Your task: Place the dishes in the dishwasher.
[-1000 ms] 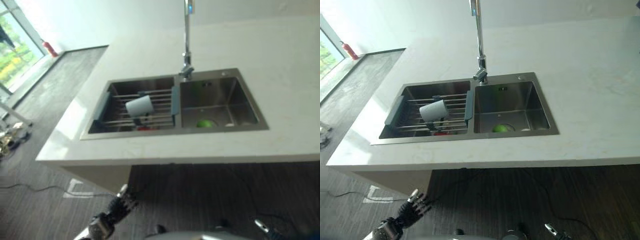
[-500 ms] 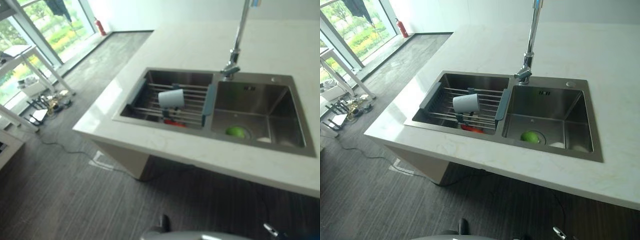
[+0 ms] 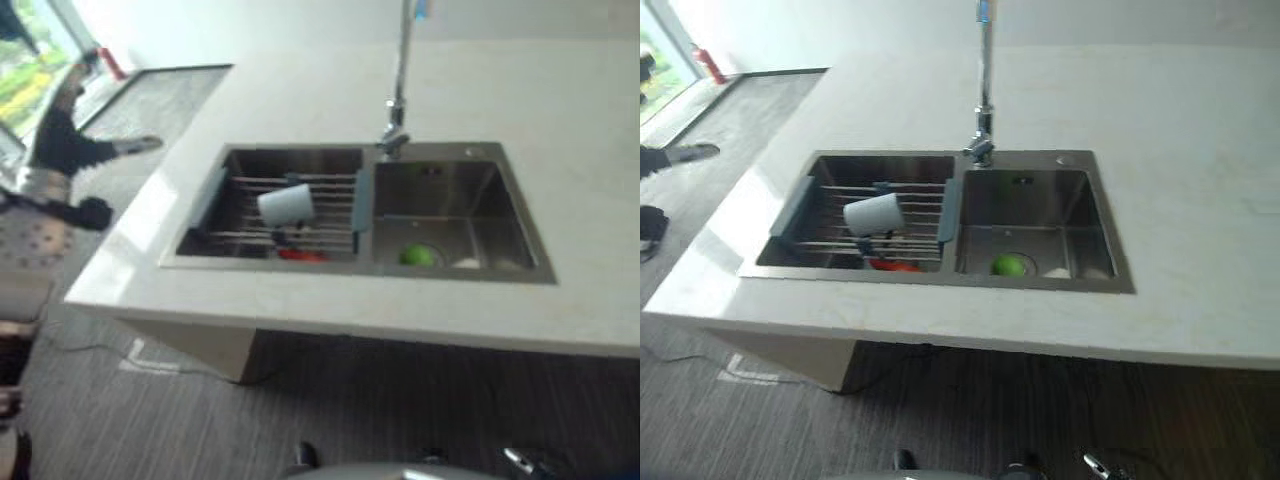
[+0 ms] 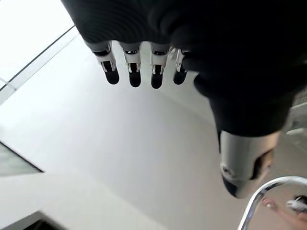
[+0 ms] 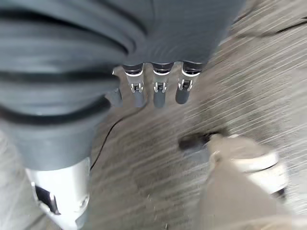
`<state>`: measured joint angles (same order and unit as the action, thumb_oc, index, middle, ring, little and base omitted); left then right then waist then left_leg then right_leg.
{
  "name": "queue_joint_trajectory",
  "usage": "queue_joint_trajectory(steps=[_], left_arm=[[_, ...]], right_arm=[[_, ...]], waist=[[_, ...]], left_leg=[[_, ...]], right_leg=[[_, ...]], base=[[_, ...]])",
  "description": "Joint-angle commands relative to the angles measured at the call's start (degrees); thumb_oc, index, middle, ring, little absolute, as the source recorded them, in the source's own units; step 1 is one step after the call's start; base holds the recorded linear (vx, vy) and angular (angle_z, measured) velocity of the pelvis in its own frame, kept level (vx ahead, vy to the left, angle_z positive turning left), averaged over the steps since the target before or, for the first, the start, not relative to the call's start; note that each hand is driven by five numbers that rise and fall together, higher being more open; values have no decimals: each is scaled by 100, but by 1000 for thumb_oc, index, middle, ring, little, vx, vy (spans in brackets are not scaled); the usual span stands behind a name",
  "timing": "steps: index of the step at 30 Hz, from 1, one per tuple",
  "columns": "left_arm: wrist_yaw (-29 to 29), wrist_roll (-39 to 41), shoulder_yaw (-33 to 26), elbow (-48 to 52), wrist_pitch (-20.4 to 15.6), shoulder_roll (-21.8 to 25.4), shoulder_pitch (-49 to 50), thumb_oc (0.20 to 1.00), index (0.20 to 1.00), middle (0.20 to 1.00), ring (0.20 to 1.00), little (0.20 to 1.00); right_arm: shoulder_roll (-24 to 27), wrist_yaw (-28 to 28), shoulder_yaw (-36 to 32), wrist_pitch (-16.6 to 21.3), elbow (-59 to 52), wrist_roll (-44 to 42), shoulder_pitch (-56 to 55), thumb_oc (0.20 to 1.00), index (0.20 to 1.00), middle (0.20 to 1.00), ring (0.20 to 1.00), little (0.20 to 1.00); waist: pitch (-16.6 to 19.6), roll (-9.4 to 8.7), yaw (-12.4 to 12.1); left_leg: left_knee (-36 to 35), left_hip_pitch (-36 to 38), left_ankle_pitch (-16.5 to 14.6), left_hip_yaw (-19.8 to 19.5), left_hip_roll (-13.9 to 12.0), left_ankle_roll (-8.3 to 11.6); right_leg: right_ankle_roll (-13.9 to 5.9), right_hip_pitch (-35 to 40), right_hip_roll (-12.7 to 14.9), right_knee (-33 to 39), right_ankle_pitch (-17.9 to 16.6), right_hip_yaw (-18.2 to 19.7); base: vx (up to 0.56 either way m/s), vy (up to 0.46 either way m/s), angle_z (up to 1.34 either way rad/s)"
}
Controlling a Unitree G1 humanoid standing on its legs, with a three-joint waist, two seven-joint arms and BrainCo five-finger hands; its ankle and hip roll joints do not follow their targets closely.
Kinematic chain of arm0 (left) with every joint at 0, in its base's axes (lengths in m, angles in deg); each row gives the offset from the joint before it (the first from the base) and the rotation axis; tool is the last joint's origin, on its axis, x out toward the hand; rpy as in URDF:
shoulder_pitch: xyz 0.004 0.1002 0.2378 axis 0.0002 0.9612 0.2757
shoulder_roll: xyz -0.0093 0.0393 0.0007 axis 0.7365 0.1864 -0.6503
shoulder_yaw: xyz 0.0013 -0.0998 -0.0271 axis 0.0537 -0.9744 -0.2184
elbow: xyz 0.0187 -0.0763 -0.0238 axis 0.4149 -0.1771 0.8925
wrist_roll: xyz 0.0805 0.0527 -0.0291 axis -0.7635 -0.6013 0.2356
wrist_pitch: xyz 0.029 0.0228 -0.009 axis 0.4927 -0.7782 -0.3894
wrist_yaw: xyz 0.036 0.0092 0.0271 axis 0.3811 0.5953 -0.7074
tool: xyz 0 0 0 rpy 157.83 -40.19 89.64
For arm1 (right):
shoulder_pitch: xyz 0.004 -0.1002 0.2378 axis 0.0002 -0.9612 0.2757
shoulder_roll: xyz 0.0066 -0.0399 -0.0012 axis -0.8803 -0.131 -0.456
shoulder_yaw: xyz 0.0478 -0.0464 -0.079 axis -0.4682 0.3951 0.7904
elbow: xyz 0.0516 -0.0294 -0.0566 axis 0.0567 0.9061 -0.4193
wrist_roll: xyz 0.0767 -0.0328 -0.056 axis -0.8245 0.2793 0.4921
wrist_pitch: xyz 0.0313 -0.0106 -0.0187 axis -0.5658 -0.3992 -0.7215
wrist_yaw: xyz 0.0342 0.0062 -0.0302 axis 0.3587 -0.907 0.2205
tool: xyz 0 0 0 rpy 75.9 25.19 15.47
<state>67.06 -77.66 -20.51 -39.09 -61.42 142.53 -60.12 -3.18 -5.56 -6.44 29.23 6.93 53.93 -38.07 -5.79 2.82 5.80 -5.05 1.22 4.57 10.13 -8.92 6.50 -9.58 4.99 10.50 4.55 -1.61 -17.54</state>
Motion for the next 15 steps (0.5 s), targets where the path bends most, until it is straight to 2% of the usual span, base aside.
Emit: queue_joint_trajectory(steps=[1, 3, 4, 10, 15], left_arm=[[35, -462, -397, -771, 413, -7, -442, 1000, 1000, 1000, 1000, 1000], [42, -535, -221, -946, 482, -62, -576, 1000, 1000, 1000, 1000, 1000], [27, -563, 41, -1289, 575, -109, -779, 1000, 1000, 1000, 1000, 1000], [-7, -861, 488, -1876, 736, -70, -1163, 1000, 1000, 1000, 1000, 1000], [-69, -825, 807, -2252, 568, 188, -1465, 1000, 1000, 1000, 1000, 1000]], right_arm=[[283, -22, -108, -18, -13, 60, 126, 1000, 1000, 1000, 1000, 1000], [327, -16, -114, -4, -37, 31, 114, 1000, 1000, 1000, 1000, 1000], [402, 63, -193, 32, -78, 74, 56, 1000, 1000, 1000, 1000, 1000], [551, 103, -183, -19, -393, 92, 15, 1000, 1000, 1000, 1000, 1000], [830, 244, -245, 52, -689, 103, -15, 1000, 1000, 1000, 1000, 1000]], waist=[[-223, 152, -131], [-253, 166, -67], [-291, 187, 45], [-449, 252, 236], [-675, 358, 378]], left_leg=[[434, -81, -567, 45, -394, 46], [436, -119, -552, 65, -398, 54], [418, -141, -546, 78, -379, 51], [495, -299, -519, 39, -329, 64], [622, -446, -539, 48, -252, 60]], right_leg=[[-120, -394, 297, -694, 646, 136], [-120, -445, 288, -685, 632, 183], [-125, -495, 277, -658, 617, 260], [-123, -669, 301, -715, 595, 411], [-155, -863, 390, -789, 548, 550]], base=[[72, 50, -7], [96, 61, -13], [128, 57, -23], [50, 67, -7], [-12, 143, -2]])
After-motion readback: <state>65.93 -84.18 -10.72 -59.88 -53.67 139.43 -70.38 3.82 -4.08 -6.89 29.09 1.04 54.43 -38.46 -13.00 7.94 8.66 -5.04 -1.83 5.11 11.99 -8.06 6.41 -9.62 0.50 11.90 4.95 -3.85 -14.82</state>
